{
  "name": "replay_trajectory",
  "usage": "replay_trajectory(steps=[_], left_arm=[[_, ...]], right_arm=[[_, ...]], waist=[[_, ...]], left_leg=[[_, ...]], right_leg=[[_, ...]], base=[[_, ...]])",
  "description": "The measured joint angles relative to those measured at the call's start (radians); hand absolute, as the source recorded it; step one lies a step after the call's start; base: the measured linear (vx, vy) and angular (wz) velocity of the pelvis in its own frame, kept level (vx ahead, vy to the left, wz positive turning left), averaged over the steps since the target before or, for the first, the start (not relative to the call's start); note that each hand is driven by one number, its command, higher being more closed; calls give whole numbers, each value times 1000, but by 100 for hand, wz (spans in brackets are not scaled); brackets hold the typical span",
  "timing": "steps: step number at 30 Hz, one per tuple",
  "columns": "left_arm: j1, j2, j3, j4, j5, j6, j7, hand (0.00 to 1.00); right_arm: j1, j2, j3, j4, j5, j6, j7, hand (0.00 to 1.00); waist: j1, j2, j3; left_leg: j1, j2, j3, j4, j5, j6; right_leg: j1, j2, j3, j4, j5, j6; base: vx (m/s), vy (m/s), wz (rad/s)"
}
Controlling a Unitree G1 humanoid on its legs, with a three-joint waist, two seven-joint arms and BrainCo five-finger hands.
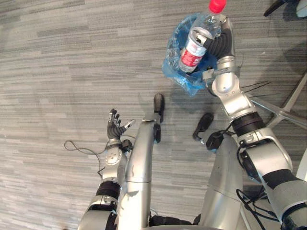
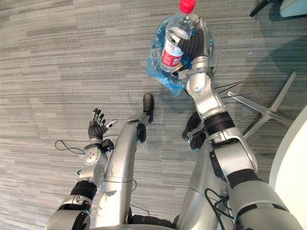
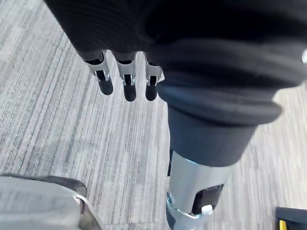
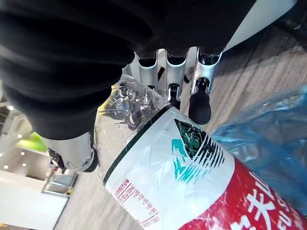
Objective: Gather rubbish on tea table into small bin, then transfer packed bag to large trash can.
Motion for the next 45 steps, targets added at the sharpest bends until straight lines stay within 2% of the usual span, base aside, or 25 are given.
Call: replay_trajectory(steps=[6, 13, 17, 20, 23, 25, 29, 35, 41, 45], left_arm=[[1, 16, -22, 13, 0, 8, 1, 0], [8, 38, -25, 13, 3, 19, 1, 0], [28, 66, -23, 12, 3, 22, 1, 0], [30, 70, -23, 13, 3, 24, 1, 0], [30, 70, -23, 12, 3, 23, 0, 0], [31, 71, -21, 11, 3, 15, 0, 0], [30, 67, -23, 12, 3, 2, -2, 0], [21, 57, -23, 43, 3, -1, -1, 0], [17, 57, -23, 61, 3, 3, 0, 0], [18, 54, -34, 69, 31, 18, -2, 0]], right_arm=[[5, -12, 1, 25, -4, 21, -1, 0], [112, 13, -4, -136, -55, 5, -23, 0], [181, 61, 2, -182, -117, 3, -22, 0], [229, 73, 9, -207, -171, -2, -18, 0], [257, 77, 71, -205, -244, -3, 4, 0], [265, 100, 120, -162, -313, -5, 29, 0], [259, 161, 160, 0, -408, 20, 63, 0], [241, 174, 160, 108, -441, 56, 79, 0], [231, 177, 159, 112, -441, 58, 86, 0], [306, 179, 153, 27, -439, 58, 86, 0]], waist=[[-4, -1, -1], [-12, -21, -10], [-27, -67, -36], [-30, -74, -39], [-30, -76, -40], [-30, -91, -51], [-30, -92, -52], [-25, -92, -52], [-23, -91, -52], [-21, -92, -53]], left_leg=[[-8, -2, -17, -8, 8, -11], [21, 12, -16, -27, 17, -15], [50, 15, -7, -64, 23, -23], [80, 16, -10, -85, 30, -22], [107, 17, -10, -102, 32, -22], [113, 17, -8, -126, 37, -21], [105, 8, -21, -135, 40, -24], [100, -5, -37, -143, 47, -26], [114, -3, -43, -143, 49, -28], [198, 1, -43, -161, 49, -28]], right_leg=[[-4, 2, -12, 3, -2, -5], [23, 17, -17, -16, 1, -11], [39, 24, -13, -46, 9, -22], [71, 26, -21, -66, 13, -27], [100, 31, -24, -88, 17, -24], [102, 34, -24, -107, 21, -19], [103, 26, -41, -108, 19, -21], [102, 17, -50, -97, 9, -28], [114, 21, -52, -92, 7, -30], [207, 21, -67, -111, 2, -32]], base=[[-14, 10, 4], [-38, 13, -3], [-23, 6, -4], [-15, 3, 3], [-8, 6, -1], [0, 0, 0], [-11, 2, 9], [-20, -5, 12], [-43, -13, 1], [-44, -24, 9]])
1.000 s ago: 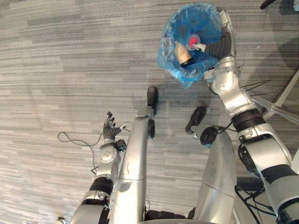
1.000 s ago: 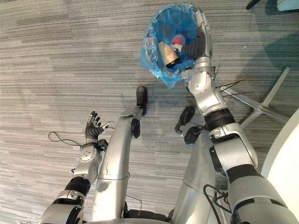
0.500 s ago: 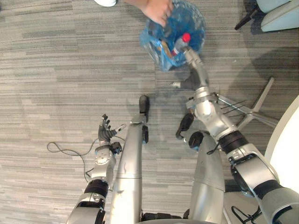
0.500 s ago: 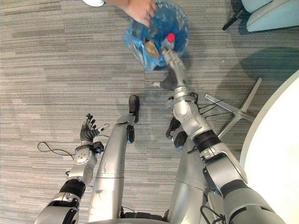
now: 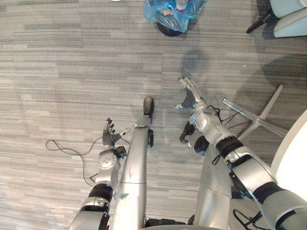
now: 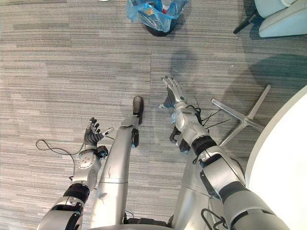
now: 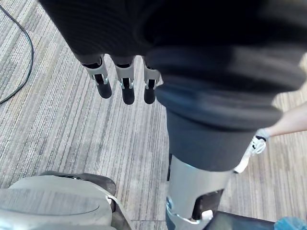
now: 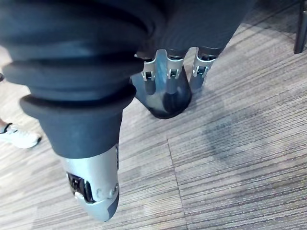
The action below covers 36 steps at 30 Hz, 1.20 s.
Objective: Gather rubbish on tea table into small bin, then transfer packed bag to large trash can.
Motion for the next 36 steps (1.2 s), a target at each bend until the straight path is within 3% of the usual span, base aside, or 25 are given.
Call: replay_trajectory(steps=[6, 7, 13, 20, 23, 25, 33, 36], left_arm=[[33, -27, -87, -23, 40, 16, -17, 0], [64, -35, -105, -20, 40, 23, -27, 0], [193, -42, -130, -12, 81, 50, -49, 0], [276, -32, -133, 149, 120, 79, -90, 0], [319, -22, -99, 191, 157, 93, -98, 0], [329, -15, -71, 211, 182, 100, -113, 0], [328, 3, -36, 213, 218, 99, -113, 0], [328, 4, -38, 210, 218, 99, -112, 0]], right_arm=[[177, 46, -63, -148, 50, -6, -5, 0], [245, 74, -88, -153, 71, -6, -4, 0], [526, 183, -197, -125, 204, -23, 29, 0], [718, 225, -418, 89, 366, -32, 117, 0], [785, 220, -507, 127, 422, -32, 142, 0], [824, 218, -553, 148, 461, -34, 164, 0], [860, 219, -594, 164, 513, -35, 188, 0], [852, 207, -608, 164, 510, -36, 189, 0]], waist=[[-8, -5, -8], [-10, -6, -8], [-19, -40, -58], [-48, -38, -214], [-89, -35, -271], [-97, -26, -290], [-122, -1, -305], [-120, -2, -304]], left_leg=[[185, 10, 41, -104, 0, 0], [265, 12, 47, -139, 0, 0], [558, -5, 52, -319, 58, -8], [792, 10, 51, -508, 96, -6], [907, 11, 55, -622, 128, -11], [980, 10, 55, -698, 149, -16], [981, 0, 4, -704, 164, -23], [962, 12, 140, -684, 165, 18]], right_leg=[[181, -6, -18, -88, 2, 16], [267, -5, -30, -126, 3, 20], [555, 3, -63, -280, 11, 41], [799, 72, -83, -529, 76, 60], [893, 97, -83, -628, 102, 66], [946, 112, -84, -676, 110, 69], [1031, 114, -190, -728, 106, 69], [1052, 104, -226, -741, 107, 72]], base=[[-1, -44, 15], [79, -60, 18], [129, -62, 15], [167, -21, -5], [131, 4, -9], [89, -17, -6], [45, -25, 35], [-7, 33, 29]])
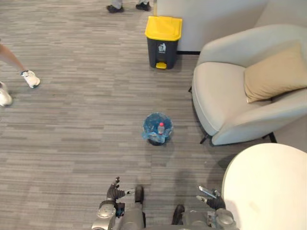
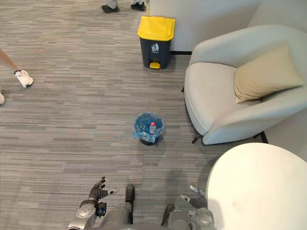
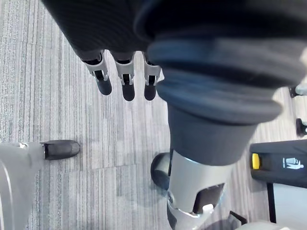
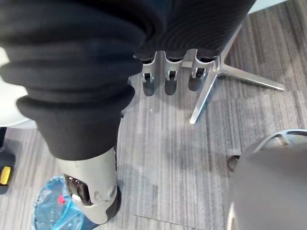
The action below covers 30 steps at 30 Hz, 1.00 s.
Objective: Gather rubbish on tea table into small bin, then transfer packed bag to large trash can.
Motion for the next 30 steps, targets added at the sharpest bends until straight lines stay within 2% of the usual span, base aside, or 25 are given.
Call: replay_trajectory(steps=[1, 4, 5, 6, 7, 8, 9, 10, 11, 12, 13, 14, 16, 17, 18, 19, 20, 21, 23, 25, 26, 28, 30], left_arm=[[4, 4, 6, -2, 0, 0, 1, 0], [30, 14, 10, -3, 0, -1, 3, 0], [52, 13, 11, -11, 2, -1, 3, 0], [66, 13, 16, -17, 11, -1, 3, 0], [78, 13, 42, -45, 20, -2, 1, 0], [99, 28, 48, -64, 21, -2, 1, 0], [110, 41, 48, -69, 20, -1, 2, 0], [109, 59, 50, -78, 20, -1, 4, 0], [109, 76, 58, -93, 20, -1, 4, 0], [106, 82, 67, -96, 20, -1, 5, 0], [97, 87, 77, -103, 20, -1, 6, 0], [93, 88, 82, -103, 20, -1, 7, 0], [55, 84, 87, -103, 20, -1, 8, 0], [44, 82, 86, -102, 20, -1, 8, 0], [27, 76, 81, -102, 21, -4, 7, 0], [11, 75, 71, -102, 24, -8, 7, 0], [6, 73, 67, -102, 30, -11, 6, 0], [5, 64, 69, -102, 40, -17, 7, 0], [5, 41, 72, -102, 39, -16, 8, 0], [17, -7, 76, -102, 39, -6, 6, 0], [25, -33, 65, -103, 39, -3, 5, 0], [23, -51, 62, -116, 38, -3, 5, 0], [13, -49, 60, -138, 38, -5, 5, 0]], right_arm=[[-11, -3, 0, -2, -1, 0, 1, 0], [-48, -8, 1, -12, -5, -1, 2, 0], [-59, -13, 6, -12, -9, -1, 4, 0], [-63, -15, 9, -12, -15, 0, 7, 0], [-70, -24, 18, -12, -31, 1, 8, 0], [-67, -33, 27, -18, -41, 3, 8, 0], [-63, -33, 33, -28, -41, 3, 8, 0], [-56, -40, 53, -60, -41, 3, 8, 0], [-60, -40, 67, -80, -41, 3, 10, 0], [-62, -37, 67, -84, -41, 3, 9, 0], [-66, -36, 68, -89, -41, 2, 9, 0], [-66, -38, 69, -89, -41, 1, 9, 0], [-74, -60, 84, -91, -41, 1, 8, 0], [-75, -69, 92, -94, -41, 0, 9, 0], [-73, -76, 99, -99, -41, 0, 9, 0], [-65, -75, 99, -101, -41, 0, 9, 0], [-58, -76, 100, -101, -41, 0, 9, 0], [-45, -76, 104, -100, -41, 0, 10, 0], [-46, -69, 106, -123, -41, 1, 9, 0], [-57, -69, 114, -156, -40, 1, 7, 0], [-61, -61, 134, -188, -40, -1, 5, 0], [-63, -59, 134, -224, -40, -15, 2, 0], [-73, -55, 136, -249, -42, -21, -15, 0]], waist=[[9, -6, 5], [6, -3, 22], [8, -2, 31], [10, -3, 35], [14, -2, 42], [20, 3, 47], [27, -3, 50], [20, -8, 64], [7, -6, 79], [2, -1, 89], [1, -5, 97], [2, -7, 98], [0, 0, 107], [-2, 0, 111], [-17, 0, 112], [-37, -6, 112], [-41, -7, 111], [-42, -3, 112], [-25, 20, 117], [-2, 36, 131], [19, 25, 137], [29, 15, 142], [29, 12, 144]], left_leg=[[0, -2, 10, 7, -4, 5], [-23, -11, 20, 51, -45, 22], [-47, -18, 42, 132, -113, 40], [-59, -15, 59, 179, -150, 48], [-84, -6, 91, 279, -221, 59], [-105, 7, 105, 371, -285, 59], [-108, 5, 109, 398, -311, 59], [-106, -5, 109, 425, -344, 70], [-95, -7, 105, 419, -352, 77], [-86, -1, 100, 414, -355, 79], [-64, 4, 94, 391, -359, 78], [-51, 4, 94, 374, -359, 78], [5, 4, 80, 310, -359, 76], [20, 4, 74, 297, -359, 67], [35, -3, 52, 293, -367, 40], [38, -10, 20, 327, -384, 21], [39, -10, 6, 352, -405, 10], [41, 4, -20, 402, -440, -17], [-22, 63, -29, 563, -433, -45], [-135, 139, -25, 869, -365, -20], [-158, 158, -12, 932, -376, -14], [-182, 158, -3, 903, -376, -14], [-219, 156, 8, 799, -376, -16]], right_leg=[[-1, -2, 9, -1, 0, 5], [-11, -14, 24, 2, -4, 24], [-17, -30, 46, 19, -22, 36], [-23, -38, 60, 36, -35, 51], [-37, -57, 86, 80, -66, 76], [-50, -70, 115, 153, -96, 98], [-62, -87, 133, 202, -101, 91], [-118, -111, 195, 324, -84, 83], [-212, -119, 257, 483, -13, 78], [-233, -111, 271, 499, -35, 81], [-254, -81, 280, 443, -68, 78], [-262, -67, 279, 397, -71, 74], [-291, 4, 300, 201, -52, 71], [-297, 24, 319, 150, -29, 72], [-305, 50, 367, 53, 24, 66], [-310, 54, 407, 33, 77, 44], [-315, 55, 414, 47, 107, 25], [-311, 64, 405, 91, 154, -17], [-292, 104, 374, 114, 112, -49], [-215, 148, 367, 105, 81, -93], [-164, 156, 390, 104, 72, -106], [-134, 147, 394, 103, 64, -115], [-127, 136, 394, 104, 49, -106]], base=[[7, 38, -6], [12, 63, -13], [33, 112, -28], [68, 156, -39], [84, 135, -45], [99, 120, -49], [125, 79, -39], [218, 124, -17], [190, 111, 1], [253, 127, 4], [171, 34, 4], [277, 30, 1], [275, -13, 11], [315, -37, 38], [361, -89, 77], [385, -130, 90], [433, -217, 90], [469, -259, 49], [461, -264, 17], [443, -236, -22], [439, -187, -39], [321, -114, -34], [227, -17, -25]])
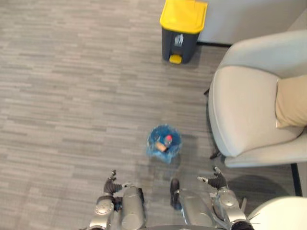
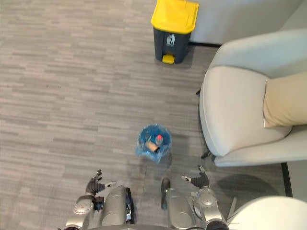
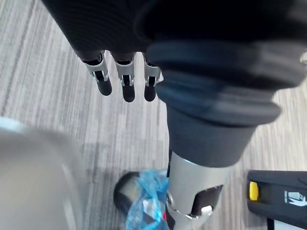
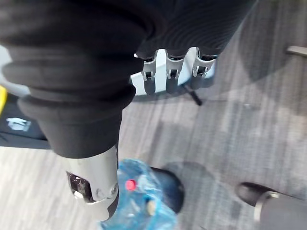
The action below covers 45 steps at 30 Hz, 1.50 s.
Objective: Gather rubbish on tea table into small bin, then transfer packed bag to large trash can.
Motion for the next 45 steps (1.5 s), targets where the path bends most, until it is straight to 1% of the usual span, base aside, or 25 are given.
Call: replay_trajectory(steps=[1, 2, 3, 4, 5, 6, 9, 10, 14, 16, 18, 19, 21, 23, 24, 26, 28, 29, 30, 31, 35, 37, 40, 41, 45], left_arm=[[-9, 3, -1, -4, 0, -1, 1, 0], [-20, 1, -7, -3, -2, 0, 2, 0], [-21, -1, -17, -3, -1, -1, 2, 0], [-32, 8, -31, 0, -1, -1, 2, 0], [-58, 16, -34, -5, -1, -3, 3, 0], [-63, 19, -34, -11, -1, -3, 6, 0], [-59, 24, -35, -15, 1, -4, 22, 0], [-60, 26, -34, -18, 1, -5, 25, 0], [-83, 43, -43, -20, 1, -21, 45, 0], [-137, 39, -43, -19, 0, -26, 60, 0], [-178, 34, -43, -15, -3, -32, 63, 0], [-206, 33, -41, -12, -11, -38, 66, 0], [-268, 18, -25, -13, -29, -40, 82, 0], [-359, 0, 17, -14, -57, -46, 105, 0], [-384, -3, 28, -14, -68, -47, 110, 0], [-475, -7, 63, -20, -97, -53, 128, 0], [-504, -19, 101, -50, -111, -57, 136, 0], [-521, -22, 123, -63, -128, -61, 149, 0], [-524, -23, 127, -70, -137, -63, 149, 0], [-537, -22, 141, -96, -148, -71, 155, 0], [-547, -20, 147, -141, -188, -99, 156, 0], [-557, -17, 147, -162, -224, -94, 153, 0], [-569, -16, 142, -178, -228, -92, 148, 0], [-569, -12, 141, -179, -232, -93, 148, 0], [-569, 3, 123, -170, -239, -89, 145, 0]], right_arm=[[-4, 2, -1, -2, 0, -1, -6, 0], [-3, -2, -1, -2, -1, 0, -14, 0], [-2, -9, -1, -3, -5, 0, -20, 0], [-3, -6, -4, -2, -25, 3, -25, 0], [-6, 10, -4, -20, -48, 5, -35, 0], [-6, 15, -2, -34, -67, 5, -43, 0], [-47, 27, 48, -84, -161, 3, -64, 0], [-72, 32, 54, -100, -197, 3, -71, 0], [-146, 30, 108, -113, -311, -2, -108, 0], [-210, 21, 145, -109, -356, 4, -118, 0], [-255, 12, 180, -101, -379, 7, -126, 0], [-284, 11, 205, -96, -396, 8, -130, 0], [-343, 11, 230, -92, -414, 16, -138, 0], [-433, 11, 269, -77, -432, 29, -155, 0], [-459, 11, 277, -77, -432, 29, -160, 0], [-577, 2, 285, -76, -432, 32, -178, 0], [-653, -12, 285, -75, -433, 36, -188, 0], [-708, -23, 285, -74, -433, 39, -197, 0], [-714, -25, 285, -73, -433, 42, -197, 0], [-751, -31, 284, -62, -433, 48, -200, 0], [-841, -39, 281, 17, -432, 68, -210, 0], [-878, -55, 276, 80, -430, 73, -214, 0], [-897, -88, 275, 152, -427, 79, -209, 0], [-902, -94, 275, 174, -426, 82, -200, 100], [-913, -122, 276, 242, -422, 101, -160, 100]], waist=[[1, 1, 0], [-1, 20, 4], [-2, 40, 5], [-5, 47, 13], [1, 17, 24], [1, 9, 30], [2, 6, 38], [4, 11, 49], [5, 18, 71], [6, 24, 112], [7, 31, 127], [7, 31, 131], [6, 45, 160], [8, 46, 165], [9, 46, 165], [19, 46, 208], [31, 45, 219], [36, 44, 232], [38, 44, 235], [54, 43, 239], [62, 44, 241], [68, 44, 241], [85, 44, 241], [83, 44, 241], [85, 44, 241]], left_leg=[[-7, -18, 1, -111, 8, -13], [14, -27, -10, -268, 72, -48], [24, -26, -16, -336, 161, -54], [33, -25, -8, -360, 147, -24], [29, -57, -2, -377, 144, -23], [25, -67, 5, -381, 143, -22], [5, -89, 32, -367, 127, 4], [5, -87, 42, -344, 116, 17], [-52, -71, 53, -269, 84, 24], [-113, -58, 61, -198, 48, 32], [-173, -50, 66, -153, 26, 37], [-227, -49, 66, -116, 15, 42], [-309, -32, 65, -50, 3, 54], [-457, -31, 52, 11, 3, 56], [-498, -32, 48, 25, 3, 56], [-621, -32, 37, 79, 8, 58], [-716, -33, 37, 105, 18, 61], [-779, -34, 35, 121, 35, 75], [-792, -35, 33, 124, 37, 77], [-833, -35, 29, 138, 43, 81], [-926, -55, 22, 150, 67, 89], [-960, -68, 14, 148, 78, 86], [-982, -73, 13, 143, 86, 84], [-985, -80, 12, 135, 92, 87], [-988, -97, 11, 95, 116, 92]], right_leg=[[0, -6, 1, 6, -25, 12], [-1, 0, 0, 27, -57, 30], [-3, 12, -1, 46, -78, 39], [-21, 12, 5, 99, -127, 55], [-61, -28, 7, 160, -153, 72], [-78, -40, 13, 180, -158, 75], [-109, -66, 39, 203, -167, 91], [-109, -68, 49, 215, -169, 93], [-174, -65, 69, 278, -174, 101], [-248, -64, 87, 349, -193, 112], [-314, -64, 97, 396, -205, 123], [-364, -65, 106, 424, -225, 122], [-439, -63, 105, 473, -237, 125], [-588, -65, 104, 550, -245, 132], [-627, -66, 104, 566, -252, 134], [-753, -73, 101, 642, -257, 134], [-852, -80, 101, 688, -258, 133], [-916, -84, 99, 719, -258, 133], [-929, -85, 98, 724, -258, 133], [-970, -86, 97, 745, -258, 133], [-1068, -103, 97, 788, -260, 135], [-1101, -115, 91, 801, -260, 136], [-1120, -121, 85, 802, -260, 136], [-1124, -130, 81, 802, -260, 136], [-1127, -145, 69, 782, -260, 136]], base=[[224, 65, -21], [225, 93, -21], [220, 153, -10], [197, 159, 11], [203, 156, 16], [144, 117, 11], [69, 98, -10], [41, 80, -8], [-25, 32, -20], [-114, 36, -29], [-131, 40, -27], [-161, 41, -28], [-167, 40, -17], [-206, 34, -7], [-206, 12, 1], [-177, -12, 5], [-141, -36, 6], [-105, -37, 9], [-81, -40, 9], [-39, -24, 2], [-55, -43, 13], [-47, -30, 14], [-46, -19, 10], [-28, -2, 22], [-11, -1, 15]])
